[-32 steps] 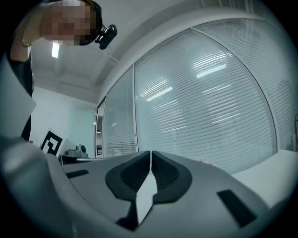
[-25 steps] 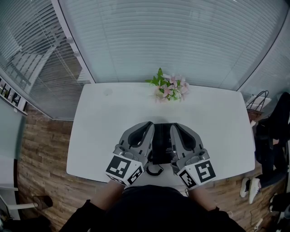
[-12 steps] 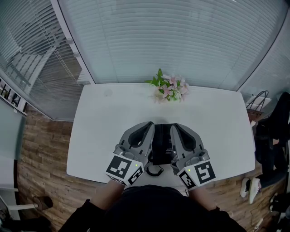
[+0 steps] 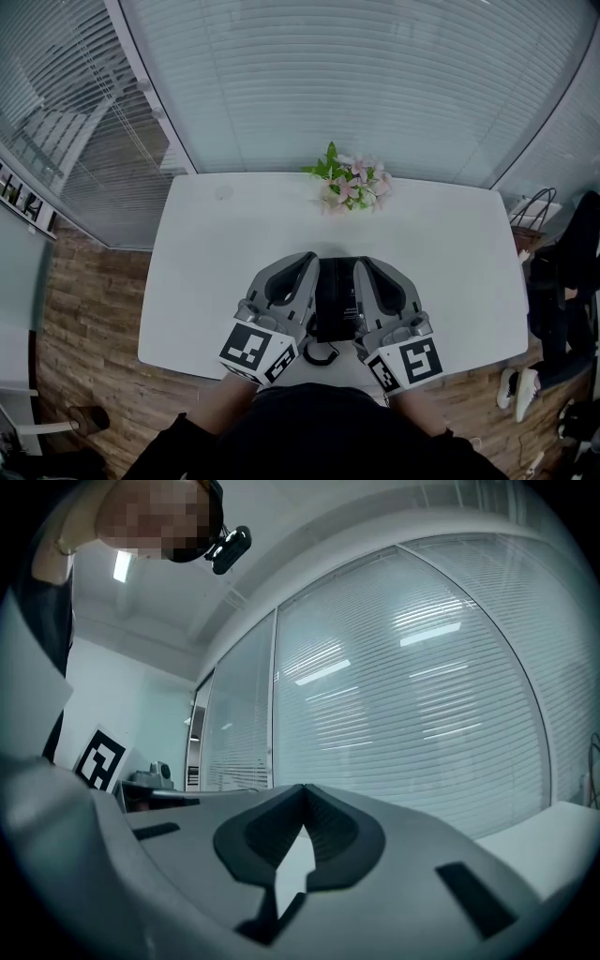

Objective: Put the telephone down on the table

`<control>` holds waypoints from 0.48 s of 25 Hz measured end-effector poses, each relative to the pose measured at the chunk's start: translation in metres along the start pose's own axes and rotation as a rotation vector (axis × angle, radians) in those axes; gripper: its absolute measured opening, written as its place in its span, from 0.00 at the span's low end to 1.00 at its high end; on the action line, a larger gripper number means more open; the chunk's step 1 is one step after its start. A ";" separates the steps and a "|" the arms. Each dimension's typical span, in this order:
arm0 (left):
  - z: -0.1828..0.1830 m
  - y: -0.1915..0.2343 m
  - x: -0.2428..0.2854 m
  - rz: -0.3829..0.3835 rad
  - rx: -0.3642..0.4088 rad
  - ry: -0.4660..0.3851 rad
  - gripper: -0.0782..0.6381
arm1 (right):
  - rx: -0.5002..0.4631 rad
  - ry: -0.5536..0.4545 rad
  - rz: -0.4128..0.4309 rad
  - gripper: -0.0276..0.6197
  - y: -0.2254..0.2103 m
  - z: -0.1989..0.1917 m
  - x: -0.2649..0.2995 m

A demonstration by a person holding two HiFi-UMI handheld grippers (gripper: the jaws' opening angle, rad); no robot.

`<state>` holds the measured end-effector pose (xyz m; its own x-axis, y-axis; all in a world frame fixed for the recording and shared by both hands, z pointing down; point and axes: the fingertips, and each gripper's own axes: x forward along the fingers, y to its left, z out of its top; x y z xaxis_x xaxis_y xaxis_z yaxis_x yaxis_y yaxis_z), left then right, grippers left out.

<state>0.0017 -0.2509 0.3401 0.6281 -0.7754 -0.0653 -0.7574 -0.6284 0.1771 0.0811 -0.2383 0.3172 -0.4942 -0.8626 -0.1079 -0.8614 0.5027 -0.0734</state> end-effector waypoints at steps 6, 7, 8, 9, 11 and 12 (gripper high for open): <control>-0.002 -0.001 0.000 0.000 0.004 0.002 0.13 | -0.003 0.000 -0.007 0.05 -0.001 0.000 -0.001; -0.002 -0.002 0.000 -0.002 0.003 0.001 0.13 | -0.004 0.000 -0.008 0.05 -0.001 0.000 -0.001; -0.002 -0.002 0.000 -0.002 0.002 -0.001 0.13 | -0.004 -0.001 -0.009 0.05 -0.002 0.001 -0.001; -0.002 -0.002 0.000 -0.001 0.002 -0.002 0.13 | -0.004 -0.002 -0.010 0.05 -0.002 0.001 -0.002; -0.001 -0.002 0.000 0.002 0.000 0.000 0.13 | -0.005 -0.001 -0.011 0.05 -0.002 0.000 -0.002; -0.001 -0.002 0.000 0.003 0.000 0.002 0.13 | -0.006 0.000 -0.011 0.05 -0.001 0.000 -0.002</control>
<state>0.0031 -0.2499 0.3403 0.6264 -0.7770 -0.0631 -0.7591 -0.6263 0.1775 0.0831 -0.2377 0.3175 -0.4845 -0.8682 -0.1070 -0.8675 0.4927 -0.0690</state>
